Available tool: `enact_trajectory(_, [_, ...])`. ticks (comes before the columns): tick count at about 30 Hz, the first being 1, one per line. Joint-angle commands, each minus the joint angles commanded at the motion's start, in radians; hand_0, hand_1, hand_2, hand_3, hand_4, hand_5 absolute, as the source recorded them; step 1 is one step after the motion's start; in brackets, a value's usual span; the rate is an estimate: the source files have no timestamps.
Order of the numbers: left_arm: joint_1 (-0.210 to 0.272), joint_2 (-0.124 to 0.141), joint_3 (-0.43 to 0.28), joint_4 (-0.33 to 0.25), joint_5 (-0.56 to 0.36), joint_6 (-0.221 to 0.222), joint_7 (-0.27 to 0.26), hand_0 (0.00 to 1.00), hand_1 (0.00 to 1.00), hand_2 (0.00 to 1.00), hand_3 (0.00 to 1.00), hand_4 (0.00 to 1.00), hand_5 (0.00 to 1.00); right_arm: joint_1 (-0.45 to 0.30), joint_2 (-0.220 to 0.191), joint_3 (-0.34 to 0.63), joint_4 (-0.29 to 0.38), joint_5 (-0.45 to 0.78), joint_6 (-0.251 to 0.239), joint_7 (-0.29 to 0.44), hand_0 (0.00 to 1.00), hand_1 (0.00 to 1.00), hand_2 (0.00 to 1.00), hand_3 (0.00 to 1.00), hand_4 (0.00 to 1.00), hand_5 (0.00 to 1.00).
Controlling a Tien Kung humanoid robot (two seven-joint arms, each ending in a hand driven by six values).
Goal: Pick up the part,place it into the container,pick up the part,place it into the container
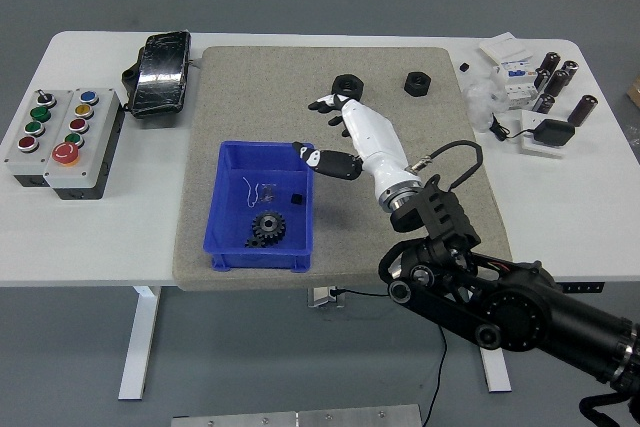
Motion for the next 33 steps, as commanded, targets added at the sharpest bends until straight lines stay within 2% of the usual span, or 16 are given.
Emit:
enact_trajectory(5, [0.004, 0.0, 0.003, 0.0, -0.004, 0.001, -0.002, 0.632, 0.552, 0.528, 0.59, 0.648, 0.347, -0.101, -0.017, 0.155, -0.018, 0.166, 0.0, 0.163, 0.516, 0.629, 0.692, 0.676, 0.795, 0.296])
enact_trajectory(6, [0.005, 0.001, 0.004, 0.0, -0.007, 0.001, -0.003, 0.632, 0.551, 0.527, 0.59, 0.647, 0.346, -0.126, -0.022, 0.192, -0.015, 0.207, 0.0, 0.204, 0.53, 0.646, 0.691, 0.67, 0.791, 0.384])
enact_trajectory(11, [0.019, 0.0, 0.004, 0.0, -0.014, 0.003, 0.0, 0.632, 0.551, 0.527, 0.59, 0.647, 0.346, -0.247, -0.062, 0.356, 0.016, 0.399, 0.009, 0.394, 0.53, 0.646, 0.691, 0.67, 0.791, 0.384])
enact_trajectory(12, [0.021, 0.0, 0.003, 0.0, -0.013, 0.003, 0.001, 0.632, 0.551, 0.528, 0.591, 0.647, 0.346, -0.269, -0.07, 0.383, 0.02, 0.435, 0.016, 0.427, 0.544, 0.653, 0.691, 0.67, 0.811, 0.457])
enact_trajectory(14, [0.023, 0.001, 0.0, 0.0, -0.011, 0.003, 0.002, 0.632, 0.551, 0.528, 0.591, 0.647, 0.346, -0.314, -0.081, 0.437, 0.026, 0.51, 0.032, 0.493, 0.544, 0.653, 0.691, 0.67, 0.811, 0.457])
enact_trajectory(17, [0.021, 0.003, 0.002, 0.0, -0.012, 0.003, 0.0, 0.632, 0.551, 0.528, 0.591, 0.647, 0.346, -0.379, -0.072, 0.513, 0.031, 0.607, 0.054, 0.581, 0.544, 0.653, 0.691, 0.67, 0.811, 0.457])
enact_trajectory(18, [0.02, 0.004, 0.003, 0.0, -0.012, 0.003, -0.001, 0.632, 0.551, 0.527, 0.59, 0.647, 0.343, -0.395, -0.066, 0.535, 0.031, 0.633, 0.058, 0.605, 0.548, 0.656, 0.689, 0.668, 0.823, 0.499])
enact_trajectory(21, [0.014, 0.007, 0.005, 0.0, -0.012, 0.002, -0.004, 0.632, 0.551, 0.527, 0.59, 0.647, 0.343, -0.425, -0.044, 0.603, 0.034, 0.71, 0.068, 0.681, 0.548, 0.656, 0.689, 0.668, 0.823, 0.499])
enact_trajectory(25, [0.007, 0.011, 0.006, 0.0, -0.01, 0.001, -0.006, 0.631, 0.551, 0.527, 0.59, 0.646, 0.344, -0.435, -0.041, 0.64, 0.041, 0.757, 0.071, 0.729, 0.55, 0.655, 0.688, 0.667, 0.815, 0.477])
enact_trajectory(33, [0.001, 0.023, -0.002, 0.0, 0.011, -0.004, 0.0, 0.632, 0.55, 0.527, 0.589, 0.645, 0.342, -0.437, -0.036, 0.672, 0.045, 0.762, 0.063, 0.746, 0.545, 0.653, 0.691, 0.668, 0.803, 0.46])
